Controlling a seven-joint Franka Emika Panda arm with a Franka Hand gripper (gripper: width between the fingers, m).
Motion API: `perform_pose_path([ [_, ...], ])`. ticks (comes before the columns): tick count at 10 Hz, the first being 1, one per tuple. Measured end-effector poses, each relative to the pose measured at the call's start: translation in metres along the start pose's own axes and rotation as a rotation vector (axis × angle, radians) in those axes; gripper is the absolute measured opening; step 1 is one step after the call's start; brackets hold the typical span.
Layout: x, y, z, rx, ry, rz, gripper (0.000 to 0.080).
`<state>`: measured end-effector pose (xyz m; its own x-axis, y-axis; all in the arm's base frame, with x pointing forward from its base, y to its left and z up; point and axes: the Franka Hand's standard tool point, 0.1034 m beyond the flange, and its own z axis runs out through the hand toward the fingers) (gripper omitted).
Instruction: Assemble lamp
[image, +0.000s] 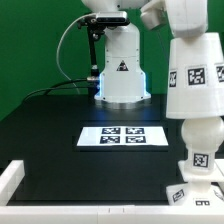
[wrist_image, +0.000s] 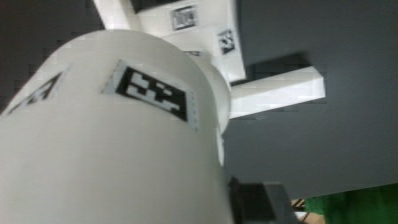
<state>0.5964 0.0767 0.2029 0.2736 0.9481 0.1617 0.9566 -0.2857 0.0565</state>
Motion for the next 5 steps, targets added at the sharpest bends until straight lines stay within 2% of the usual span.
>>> perform_pose_path([
  [3, -0.006, -0.008, 0.022, 0.030, -0.006, 0.012, 0.0042],
  [5, -0.007, -0.008, 0.023, 0.033, -0.009, 0.012, 0.0042],
])
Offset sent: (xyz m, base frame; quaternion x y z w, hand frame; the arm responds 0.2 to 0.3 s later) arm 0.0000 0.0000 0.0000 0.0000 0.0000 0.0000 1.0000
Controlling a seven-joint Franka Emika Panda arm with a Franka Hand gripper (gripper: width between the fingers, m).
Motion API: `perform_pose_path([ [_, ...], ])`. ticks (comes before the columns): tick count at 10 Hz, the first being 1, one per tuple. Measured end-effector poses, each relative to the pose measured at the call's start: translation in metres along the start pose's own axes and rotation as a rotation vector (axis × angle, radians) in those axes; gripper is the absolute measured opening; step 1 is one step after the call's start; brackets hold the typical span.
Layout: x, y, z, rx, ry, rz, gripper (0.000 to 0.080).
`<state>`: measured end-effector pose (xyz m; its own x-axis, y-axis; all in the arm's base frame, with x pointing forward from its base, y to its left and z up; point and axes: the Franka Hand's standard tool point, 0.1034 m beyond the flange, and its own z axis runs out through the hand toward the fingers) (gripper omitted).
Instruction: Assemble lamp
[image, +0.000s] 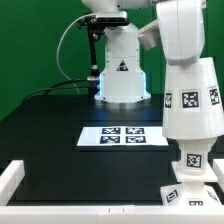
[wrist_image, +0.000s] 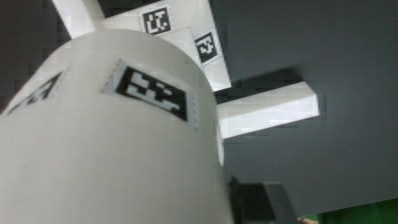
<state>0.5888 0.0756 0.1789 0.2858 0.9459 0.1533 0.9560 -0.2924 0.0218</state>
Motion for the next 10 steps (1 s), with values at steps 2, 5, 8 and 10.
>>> perform_pose_path([
  [2, 0.000, -0.002, 0.003, 0.004, -0.017, 0.037, 0.0042],
  [5, 0.008, -0.011, 0.024, 0.024, -0.084, 0.112, 0.0042],
  [8, 0.006, -0.012, 0.032, 0.035, -0.091, 0.130, 0.0042],
  [10, 0.005, -0.012, 0.037, 0.040, -0.092, 0.132, 0.0042],
])
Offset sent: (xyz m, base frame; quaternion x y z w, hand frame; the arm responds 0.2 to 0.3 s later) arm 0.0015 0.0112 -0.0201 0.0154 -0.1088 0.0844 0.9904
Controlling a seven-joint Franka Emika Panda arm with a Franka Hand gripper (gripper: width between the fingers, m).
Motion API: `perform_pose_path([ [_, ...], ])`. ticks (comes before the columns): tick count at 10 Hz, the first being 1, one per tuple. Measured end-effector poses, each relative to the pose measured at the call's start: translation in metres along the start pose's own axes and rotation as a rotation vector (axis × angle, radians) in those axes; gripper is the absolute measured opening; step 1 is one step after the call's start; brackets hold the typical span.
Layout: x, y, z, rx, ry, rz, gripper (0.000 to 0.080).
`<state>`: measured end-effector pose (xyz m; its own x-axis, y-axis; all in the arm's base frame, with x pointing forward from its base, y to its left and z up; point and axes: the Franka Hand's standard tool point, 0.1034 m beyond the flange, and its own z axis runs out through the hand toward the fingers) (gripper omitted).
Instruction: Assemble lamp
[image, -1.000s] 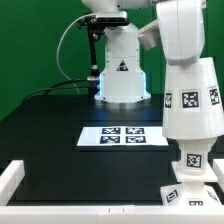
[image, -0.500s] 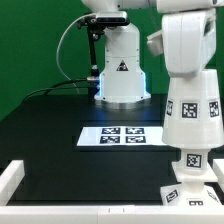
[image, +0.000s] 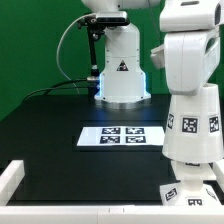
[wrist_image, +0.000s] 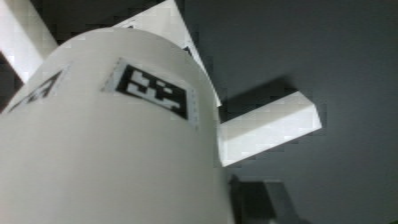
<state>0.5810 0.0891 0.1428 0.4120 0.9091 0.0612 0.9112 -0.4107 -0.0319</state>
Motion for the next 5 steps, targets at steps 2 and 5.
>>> perform_pose_path([
  [2, 0.001, 0.000, -0.001, -0.002, 0.001, -0.001, 0.0147],
  [5, -0.001, 0.003, -0.022, -0.010, 0.001, -0.004, 0.0463],
])
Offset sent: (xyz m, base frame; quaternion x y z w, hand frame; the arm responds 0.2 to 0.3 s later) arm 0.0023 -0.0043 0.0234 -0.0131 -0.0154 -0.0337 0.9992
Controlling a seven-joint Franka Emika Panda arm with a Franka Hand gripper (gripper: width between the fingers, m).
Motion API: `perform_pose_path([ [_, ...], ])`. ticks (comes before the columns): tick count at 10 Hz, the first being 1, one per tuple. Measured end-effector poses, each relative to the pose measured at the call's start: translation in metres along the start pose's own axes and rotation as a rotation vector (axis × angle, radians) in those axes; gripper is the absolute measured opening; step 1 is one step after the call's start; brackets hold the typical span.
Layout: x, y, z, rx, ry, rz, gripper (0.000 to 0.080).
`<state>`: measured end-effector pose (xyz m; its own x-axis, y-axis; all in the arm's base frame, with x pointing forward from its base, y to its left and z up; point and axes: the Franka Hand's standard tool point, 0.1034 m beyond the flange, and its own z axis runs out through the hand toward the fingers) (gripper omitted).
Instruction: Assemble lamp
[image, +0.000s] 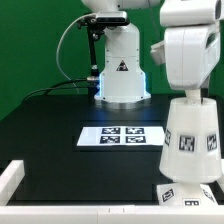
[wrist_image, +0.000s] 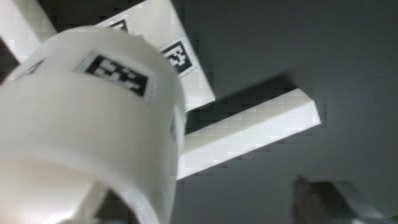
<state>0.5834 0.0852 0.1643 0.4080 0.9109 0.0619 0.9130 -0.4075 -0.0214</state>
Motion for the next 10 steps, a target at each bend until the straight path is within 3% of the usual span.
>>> perform_pose_path([
  [1, -0.003, 0.000, -0.012, 0.010, -0.008, 0.004, 0.0598],
  [2, -0.005, 0.001, -0.024, 0.013, -0.013, 0.007, 0.0677],
  [4, -0.012, 0.005, -0.041, -0.007, -0.008, -0.018, 0.0696],
  [7, -0.054, 0.016, -0.041, 0.002, -0.013, -0.069, 0.0699],
  [10, -0.054, 0.015, -0.040, 0.003, -0.015, -0.053, 0.0699],
])
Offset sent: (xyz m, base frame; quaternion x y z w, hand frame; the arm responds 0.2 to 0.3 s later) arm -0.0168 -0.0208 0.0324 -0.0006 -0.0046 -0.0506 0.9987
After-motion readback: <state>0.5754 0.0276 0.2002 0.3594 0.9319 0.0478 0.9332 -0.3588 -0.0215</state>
